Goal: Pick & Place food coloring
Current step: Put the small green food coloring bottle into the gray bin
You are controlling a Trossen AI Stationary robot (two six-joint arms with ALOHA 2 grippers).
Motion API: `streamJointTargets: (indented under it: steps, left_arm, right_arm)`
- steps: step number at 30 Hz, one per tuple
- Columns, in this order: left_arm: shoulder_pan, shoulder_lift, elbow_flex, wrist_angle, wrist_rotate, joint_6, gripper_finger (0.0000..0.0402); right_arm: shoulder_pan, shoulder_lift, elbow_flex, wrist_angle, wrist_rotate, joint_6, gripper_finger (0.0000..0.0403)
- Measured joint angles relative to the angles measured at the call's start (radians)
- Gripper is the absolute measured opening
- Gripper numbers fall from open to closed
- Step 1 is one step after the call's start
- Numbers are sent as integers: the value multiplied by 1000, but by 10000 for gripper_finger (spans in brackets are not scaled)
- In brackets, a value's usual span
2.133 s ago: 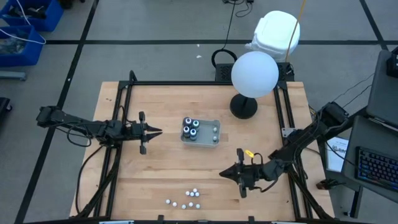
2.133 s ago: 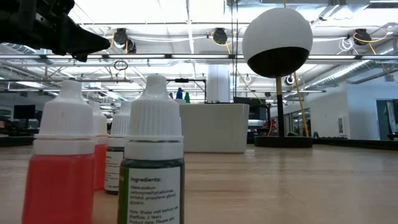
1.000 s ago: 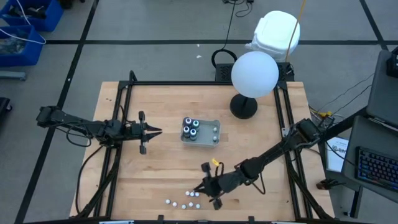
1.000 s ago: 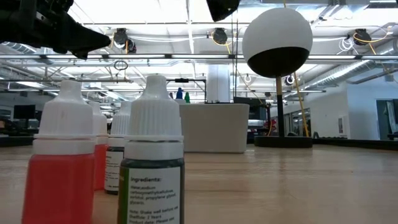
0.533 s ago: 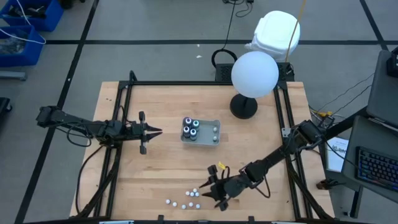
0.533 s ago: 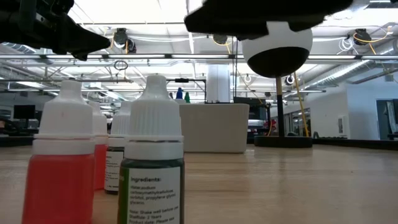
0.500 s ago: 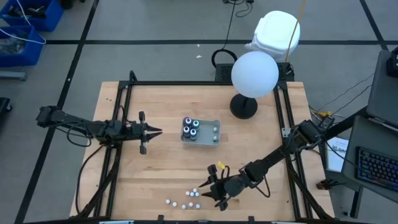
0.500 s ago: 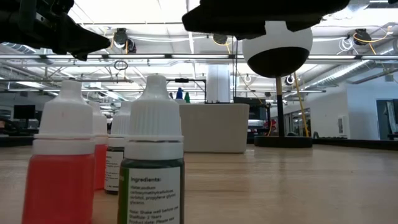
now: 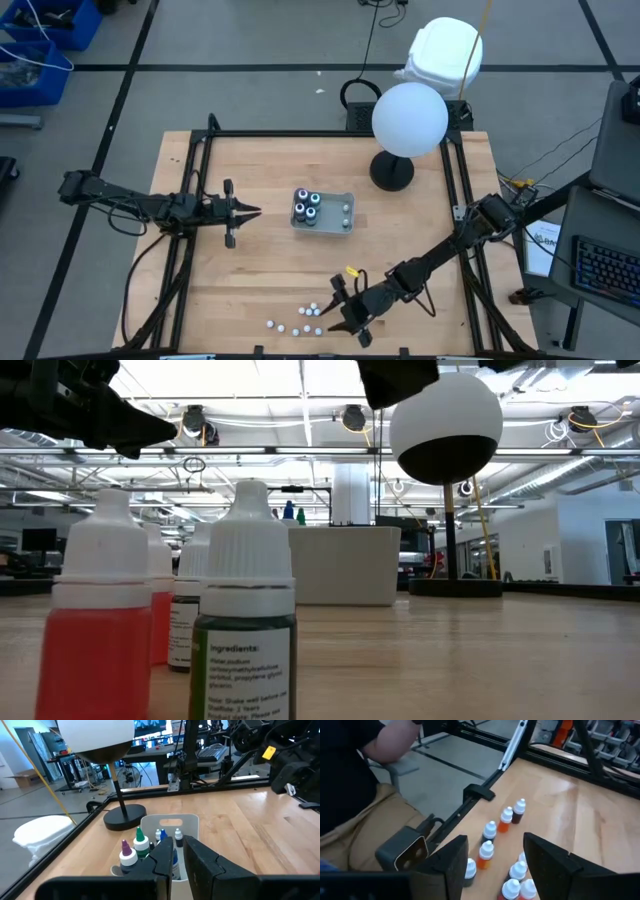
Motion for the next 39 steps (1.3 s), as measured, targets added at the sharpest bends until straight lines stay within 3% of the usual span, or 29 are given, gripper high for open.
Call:
streamJointTargets:
  steps: [7, 13, 29, 39]
  left_arm:
    - [0, 0, 0, -2, 0, -23, 51]
    - [0, 0, 0, -17, 1, -26, 51]
    - [0, 0, -1, -82, 2, -26, 51]
    - [0, 0, -1, -101, 1, 5, 51]
  right_arm:
    - [3, 94, 87, 10, 0, -12, 177]
    - [3, 169, 221, -104, 7, -17, 176]
    - [32, 239, 225, -33, 61, 89, 176]
    - [69, 241, 225, -141, 135, 115, 176]
